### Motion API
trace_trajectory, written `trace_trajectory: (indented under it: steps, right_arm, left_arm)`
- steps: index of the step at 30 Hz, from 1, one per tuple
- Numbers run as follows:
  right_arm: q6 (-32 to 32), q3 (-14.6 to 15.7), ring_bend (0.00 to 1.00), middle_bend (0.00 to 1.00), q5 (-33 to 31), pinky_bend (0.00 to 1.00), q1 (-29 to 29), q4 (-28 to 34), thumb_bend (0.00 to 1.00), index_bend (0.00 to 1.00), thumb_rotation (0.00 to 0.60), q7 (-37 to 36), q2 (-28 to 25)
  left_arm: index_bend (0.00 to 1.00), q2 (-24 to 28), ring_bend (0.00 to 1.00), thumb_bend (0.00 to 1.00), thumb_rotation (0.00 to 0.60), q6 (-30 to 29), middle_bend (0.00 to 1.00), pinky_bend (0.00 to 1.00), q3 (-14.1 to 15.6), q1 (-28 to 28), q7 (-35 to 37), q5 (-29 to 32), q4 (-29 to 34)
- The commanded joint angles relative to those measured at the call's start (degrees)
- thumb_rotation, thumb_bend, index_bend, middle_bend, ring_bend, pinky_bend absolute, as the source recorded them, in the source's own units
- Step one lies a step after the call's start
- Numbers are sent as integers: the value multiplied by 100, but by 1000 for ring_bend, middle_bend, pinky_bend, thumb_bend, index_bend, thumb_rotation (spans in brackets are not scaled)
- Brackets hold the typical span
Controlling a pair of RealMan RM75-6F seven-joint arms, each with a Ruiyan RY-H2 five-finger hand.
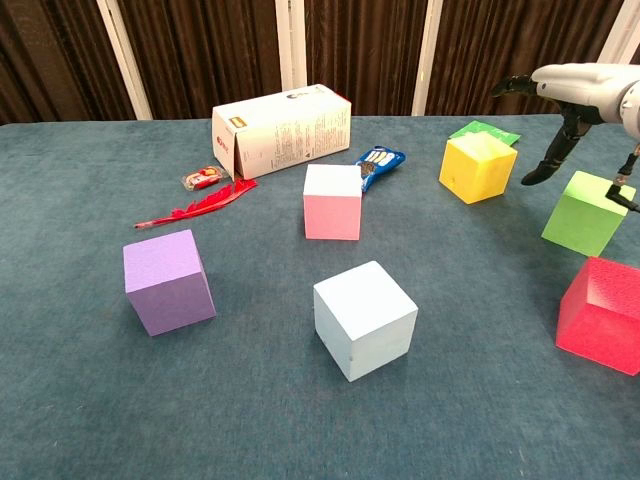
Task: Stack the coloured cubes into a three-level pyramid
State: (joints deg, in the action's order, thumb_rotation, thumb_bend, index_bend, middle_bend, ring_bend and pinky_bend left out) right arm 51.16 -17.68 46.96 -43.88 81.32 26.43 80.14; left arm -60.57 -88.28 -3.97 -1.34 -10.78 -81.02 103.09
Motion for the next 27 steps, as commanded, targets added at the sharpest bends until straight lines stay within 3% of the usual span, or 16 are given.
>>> trace_trajectory:
  steps: [1,13,19,27]
  right_arm:
    - [33,25,0,14,-74,0,40,92,56,10,600,-87,-51]
    - [819,262,0,68,-643,0,419,1361,56,24,600,202,-626]
    - [1539,297,0,117,-1278,0,408,1622,56,60,600,839,-533]
    - [1904,258,12,152,-1952,0,285,1572,56,98,600,1289,-288]
  left_arm:
    - [47,-16,0,319,600,29,0,0,-11,-15,-29,40,-10]
    - [47,-25,0,319,600,61,0,0,-8,-28,-80,97,16]
    - [47,21,0,319,600,135,0,0,55,-29,-38,69,95]
    - [47,56,0,319,600,138,0,0,52,-27,0,94,132]
